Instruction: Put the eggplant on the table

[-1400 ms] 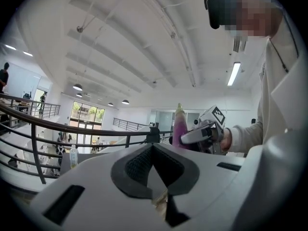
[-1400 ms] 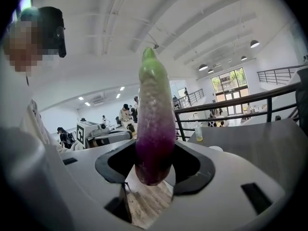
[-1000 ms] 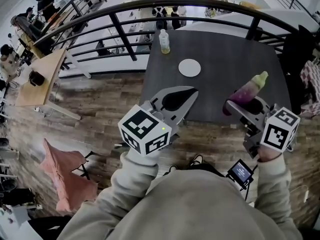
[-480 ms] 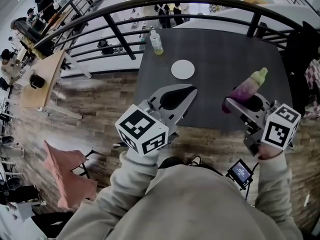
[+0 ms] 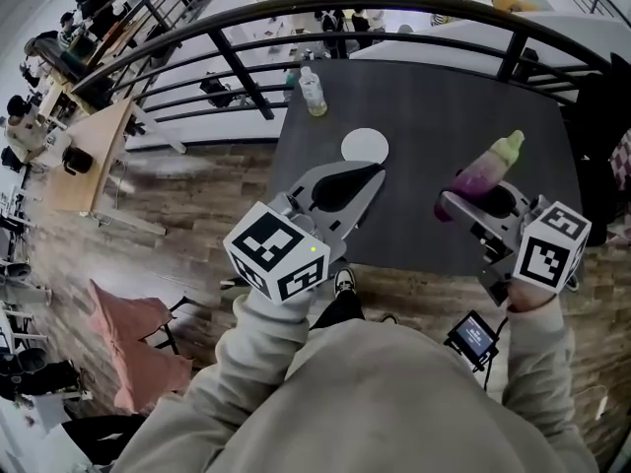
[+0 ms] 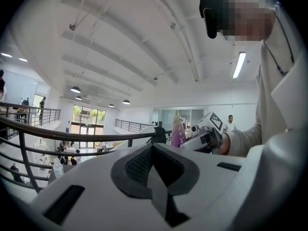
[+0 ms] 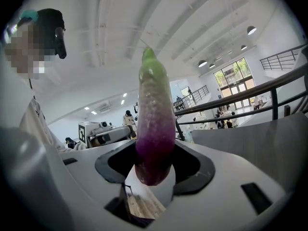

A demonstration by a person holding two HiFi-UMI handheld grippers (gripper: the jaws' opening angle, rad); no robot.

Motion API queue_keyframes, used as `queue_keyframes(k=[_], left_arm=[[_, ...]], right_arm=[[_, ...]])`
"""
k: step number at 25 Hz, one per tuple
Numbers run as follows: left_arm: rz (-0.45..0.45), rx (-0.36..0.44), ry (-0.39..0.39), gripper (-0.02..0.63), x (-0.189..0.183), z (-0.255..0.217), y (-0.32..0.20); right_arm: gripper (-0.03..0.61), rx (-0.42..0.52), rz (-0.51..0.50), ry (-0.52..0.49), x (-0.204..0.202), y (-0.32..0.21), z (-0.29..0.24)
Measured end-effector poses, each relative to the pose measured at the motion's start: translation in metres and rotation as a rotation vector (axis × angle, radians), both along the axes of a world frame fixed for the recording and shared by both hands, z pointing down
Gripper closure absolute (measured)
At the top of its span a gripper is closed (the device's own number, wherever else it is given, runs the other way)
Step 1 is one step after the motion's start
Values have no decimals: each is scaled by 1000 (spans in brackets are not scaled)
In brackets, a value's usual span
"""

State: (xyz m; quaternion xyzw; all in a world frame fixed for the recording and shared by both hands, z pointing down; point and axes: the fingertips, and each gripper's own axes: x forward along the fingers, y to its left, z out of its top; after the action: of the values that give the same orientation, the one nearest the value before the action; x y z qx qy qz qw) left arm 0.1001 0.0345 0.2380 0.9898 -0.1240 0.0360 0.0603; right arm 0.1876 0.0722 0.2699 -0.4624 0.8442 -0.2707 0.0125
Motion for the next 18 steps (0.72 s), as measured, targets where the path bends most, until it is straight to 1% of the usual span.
queue_keyframes(k=[3, 6, 13, 18], left_arm=[[7, 6, 13, 609, 6, -7, -18], [12, 9, 33, 609, 3, -13, -45], [48, 17, 54, 609, 5, -10, -95], [74, 10, 60, 609, 7, -13, -116]], right_arm=[[344, -3, 5, 6, 5, -15, -4], [344, -3, 15, 27, 4, -38, -12], [344, -6, 30, 46, -2, -83, -6], [344, -12, 42, 68, -3, -100, -13]])
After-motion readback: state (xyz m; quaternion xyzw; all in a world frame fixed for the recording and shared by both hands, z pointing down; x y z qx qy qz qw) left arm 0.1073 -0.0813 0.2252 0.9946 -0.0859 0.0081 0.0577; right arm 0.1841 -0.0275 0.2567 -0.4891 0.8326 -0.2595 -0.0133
